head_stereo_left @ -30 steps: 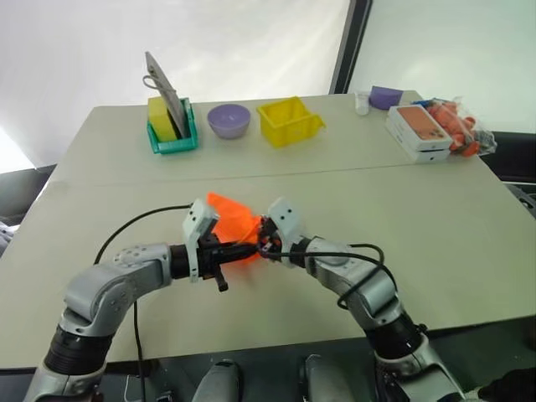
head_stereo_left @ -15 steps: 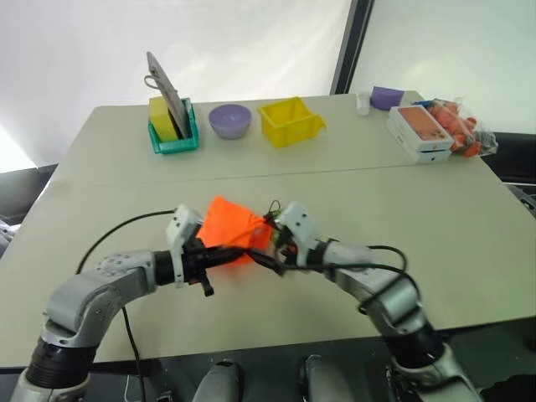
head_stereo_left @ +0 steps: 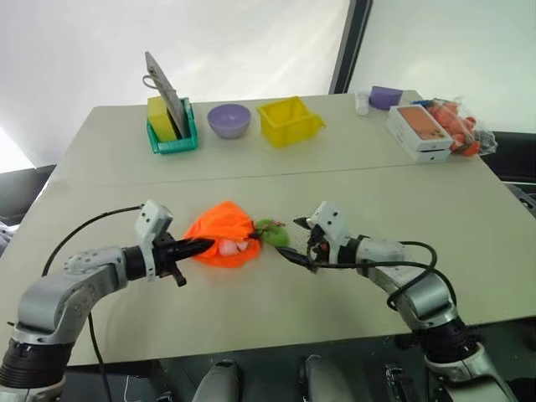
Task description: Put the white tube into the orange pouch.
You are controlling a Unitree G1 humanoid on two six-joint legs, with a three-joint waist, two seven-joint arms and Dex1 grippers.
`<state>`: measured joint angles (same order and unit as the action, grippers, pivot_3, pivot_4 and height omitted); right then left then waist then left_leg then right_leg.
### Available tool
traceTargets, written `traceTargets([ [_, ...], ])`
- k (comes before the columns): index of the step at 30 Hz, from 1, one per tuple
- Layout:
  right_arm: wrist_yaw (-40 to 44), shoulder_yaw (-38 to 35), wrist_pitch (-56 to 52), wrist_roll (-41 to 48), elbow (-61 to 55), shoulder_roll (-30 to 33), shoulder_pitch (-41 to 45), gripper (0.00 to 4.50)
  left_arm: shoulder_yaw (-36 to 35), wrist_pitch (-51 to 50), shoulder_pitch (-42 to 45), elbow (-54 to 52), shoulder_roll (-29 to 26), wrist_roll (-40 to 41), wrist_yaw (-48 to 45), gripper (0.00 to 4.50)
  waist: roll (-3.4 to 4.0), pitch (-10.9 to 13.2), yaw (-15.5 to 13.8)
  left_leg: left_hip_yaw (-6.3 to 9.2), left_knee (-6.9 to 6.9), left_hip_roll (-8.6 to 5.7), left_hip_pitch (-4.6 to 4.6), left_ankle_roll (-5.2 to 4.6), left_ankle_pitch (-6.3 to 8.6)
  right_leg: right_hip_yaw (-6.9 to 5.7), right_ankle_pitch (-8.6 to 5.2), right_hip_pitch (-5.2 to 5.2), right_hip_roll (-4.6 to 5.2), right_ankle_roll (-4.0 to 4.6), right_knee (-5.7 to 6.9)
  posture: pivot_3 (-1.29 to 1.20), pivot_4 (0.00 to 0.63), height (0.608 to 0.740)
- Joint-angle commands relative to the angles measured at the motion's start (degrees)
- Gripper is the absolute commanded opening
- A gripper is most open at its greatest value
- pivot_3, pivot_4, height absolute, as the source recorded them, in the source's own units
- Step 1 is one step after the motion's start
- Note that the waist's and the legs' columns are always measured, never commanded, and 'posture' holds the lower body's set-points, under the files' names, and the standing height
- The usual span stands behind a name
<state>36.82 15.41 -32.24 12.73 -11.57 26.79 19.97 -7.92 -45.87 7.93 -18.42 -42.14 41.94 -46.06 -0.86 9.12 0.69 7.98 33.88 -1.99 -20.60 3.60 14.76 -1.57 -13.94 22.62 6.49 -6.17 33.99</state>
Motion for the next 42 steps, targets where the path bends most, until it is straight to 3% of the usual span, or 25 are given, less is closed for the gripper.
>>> traceTargets([
  [1, -0.1, 1.6, 4.7, -3.0, 2.4, -1.7, 1.5, 4.5, -0.4, 0.2, 0.0, -2.5, 0.1, 1.0, -0.7, 1.35, 0.0, 0.0, 0.1, 0.0, 0.0, 0.0, 0.0, 0.0, 0.0, 0.0, 0.0, 0.0, 0.0, 0.0, 0.0, 0.0, 0.15, 0.74],
  [5, -0.6, 2.1, 7.4, -4.7, 6.7, -4.6, 2.3, 4.5, -1.0, 0.4, 0.4, -2.5, 0.8, 0.9, 0.5, 3.38, 0.0, 0.0, 0.0, 0.0, 0.04, 0.0, 0.09, 0.0, 0.0, 0.0, -0.1, -0.07, 0.0, -0.15, 0.03, 0.0, 0.15, 0.74],
  [8, -0.8, 1.6, 8.5, -5.3, 8.7, -6.2, 2.7, 4.5, -2.1, 0.0, 0.3, -2.9, 1.1, 2.1, 0.5, 3.38, 0.0, 0.0, 0.0, 0.0, 0.08, 0.0, 0.1, 0.0, 0.0, 0.01, -0.08, -0.08, -0.01, -0.12, 0.06, 0.0, 0.15, 0.74],
  [10, -1.1, 0.7, 8.4, -5.0, 9.8, -7.1, 2.9, 3.67, -3.1, -0.1, 0.6, -2.7, 1.2, 3.0, 0.7, 3.45, 0.0, 0.0, 0.0, 0.02, 0.08, 0.0, 0.1, 0.0, -0.01, 0.0, -0.07, -0.08, -0.01, -0.12, 0.07, 0.0, 0.15, 0.74],
  [17, -1.3, -1.9, 7.8, -5.5, 8.4, -5.5, 1.3, 0.02, -6.4, -0.4, 2.1, -1.6, 2.0, 5.8, 1.8, 3.45, 0.0, 0.0, 0.0, 0.02, 0.07, 0.0, 0.1, 0.0, -0.01, 0.01, -0.03, -0.09, -0.02, -0.08, 0.06, 0.0, 0.15, 0.74],
  [20, -1.1, -5.5, 6.9, -4.2, 5.0, -2.9, -0.9, 0.02, -6.6, 0.2, 2.8, -1.3, 2.3, 5.7, 2.3, 3.45, 0.02, 0.0, -0.2, 0.03, 0.09, -0.02, 0.09, 0.0, -0.01, 0.01, -0.07, -0.13, -0.01, -0.13, 0.05, 0.0, 0.15, 0.74],
  [23, 1.3, -14.5, 3.4, 3.2, -1.6, 0.3, -4.6, 0.02, -6.3, 1.1, 4.3, -0.2, 3.3, 5.2, 3.2, 3.45, 0.03, 0.0, -0.4, 0.02, 0.1, -0.02, 0.08, 0.0, -0.01, 0.01, -0.08, -0.15, -0.01, -0.14, 0.03, 0.0, 0.15, 0.74],
  [28, 3.8, -22.5, -1.5, 11.4, -8.1, 3.8, -8.2, 0.02, -4.1, 1.7, 6.5, 1.2, 4.2, 4.5, 2.1, 3.45, 0.02, 0.0, 0.0, 0.0, 0.1, 0.01, 0.14, -0.01, -0.01, 0.01, -0.08, -0.17, -0.02, -0.16, 0.05, 0.0, 0.15, 0.74],
  [29, 3.8, -23.6, -2.0, 12.3, -8.7, 4.2, -8.7, 0.0, -3.2, 1.8, 7.3, 1.8, 4.4, 4.2, 1.4, 3.7, 0.02, 0.0, 0.0, 0.0, 0.1, 0.01, 0.15, 0.0, -0.01, -0.01, -0.09, -0.17, -0.04, -0.16, 0.06, 0.0, 0.15, 0.74],
  [32, 2.8, -25.1, -2.6, 13.0, -9.0, 4.9, -9.0, 0.0, 0.0, 2.1, 10.1, 3.2, 4.8, 3.2, -1.3, 4.46, 0.02, 0.0, -0.1, -0.01, 0.18, 0.01, 0.14, -0.01, -0.01, -0.01, -0.08, -0.19, -0.04, -0.15, 0.06, 0.0, 0.15, 0.74],
  [42, 2.5, -26.7, -2.3, 16.2, -9.5, 5.1, -7.7, 0.0, 17.2, 14.5, 23.1, 13.6, 8.8, -12.9, -10.1, 4.46, 0.01, 0.0, -0.4, -0.04, 0.24, -0.01, 0.05, -0.01, -0.01, -0.01, -0.07, -0.2, -0.03, -0.14, 0.0, 0.0, 0.15, 0.74],
])
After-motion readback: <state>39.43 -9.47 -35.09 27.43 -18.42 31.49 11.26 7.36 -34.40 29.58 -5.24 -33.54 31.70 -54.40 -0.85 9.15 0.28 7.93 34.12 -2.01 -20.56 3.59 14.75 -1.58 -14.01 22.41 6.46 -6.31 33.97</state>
